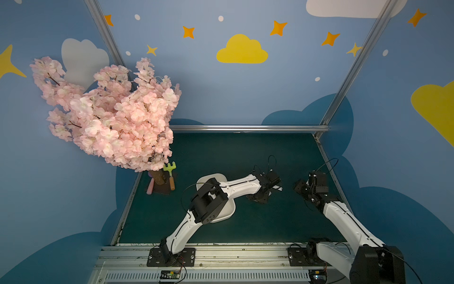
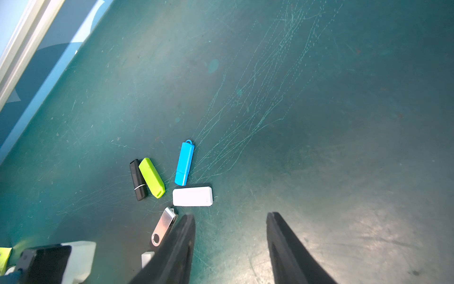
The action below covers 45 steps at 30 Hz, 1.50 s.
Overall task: Put the usb flash drive into the storage box
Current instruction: Pick up the USB flash from the center of the board.
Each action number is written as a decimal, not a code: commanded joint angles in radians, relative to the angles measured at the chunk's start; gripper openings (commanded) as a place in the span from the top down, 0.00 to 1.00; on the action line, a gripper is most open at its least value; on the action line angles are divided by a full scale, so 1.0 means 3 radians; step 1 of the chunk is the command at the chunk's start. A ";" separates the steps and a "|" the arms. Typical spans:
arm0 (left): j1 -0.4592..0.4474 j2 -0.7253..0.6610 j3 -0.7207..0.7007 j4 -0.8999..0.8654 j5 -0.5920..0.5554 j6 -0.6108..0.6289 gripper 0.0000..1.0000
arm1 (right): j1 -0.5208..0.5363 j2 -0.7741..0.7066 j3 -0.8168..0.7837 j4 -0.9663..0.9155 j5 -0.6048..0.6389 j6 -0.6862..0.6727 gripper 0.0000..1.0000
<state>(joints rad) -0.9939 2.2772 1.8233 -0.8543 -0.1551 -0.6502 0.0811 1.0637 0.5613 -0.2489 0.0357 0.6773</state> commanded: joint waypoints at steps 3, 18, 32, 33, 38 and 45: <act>0.0052 0.0158 0.0114 -0.0133 0.0034 0.0117 0.57 | -0.0014 0.0036 0.0068 0.0022 -0.0032 0.0037 0.48; 0.0030 0.0491 0.0541 -0.0404 -0.0124 0.0237 0.66 | -0.0019 0.0177 0.0147 -0.0029 -0.0073 0.0025 0.49; 0.0023 0.0361 0.0751 -0.0414 -0.0172 0.0380 0.92 | -0.0023 0.0222 0.0169 -0.0050 -0.0099 0.0024 0.49; 0.0020 0.0265 0.0740 -0.0412 -0.0193 0.0389 0.92 | -0.0025 0.0233 0.0174 -0.0049 -0.0103 0.0023 0.49; 0.0015 -0.0381 0.0428 -0.0374 -0.0341 0.0455 0.92 | -0.0022 0.0249 0.0207 -0.0083 -0.0127 0.0001 0.49; 0.0281 -0.1629 -0.0953 -0.0233 -0.0619 0.0346 0.90 | -0.0019 0.0324 0.0296 -0.0132 -0.0399 -0.0250 0.50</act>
<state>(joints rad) -0.9588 1.8725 1.6550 -0.9184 -0.2832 -0.5278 0.0780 1.1404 0.6178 -0.2665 -0.0315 0.6472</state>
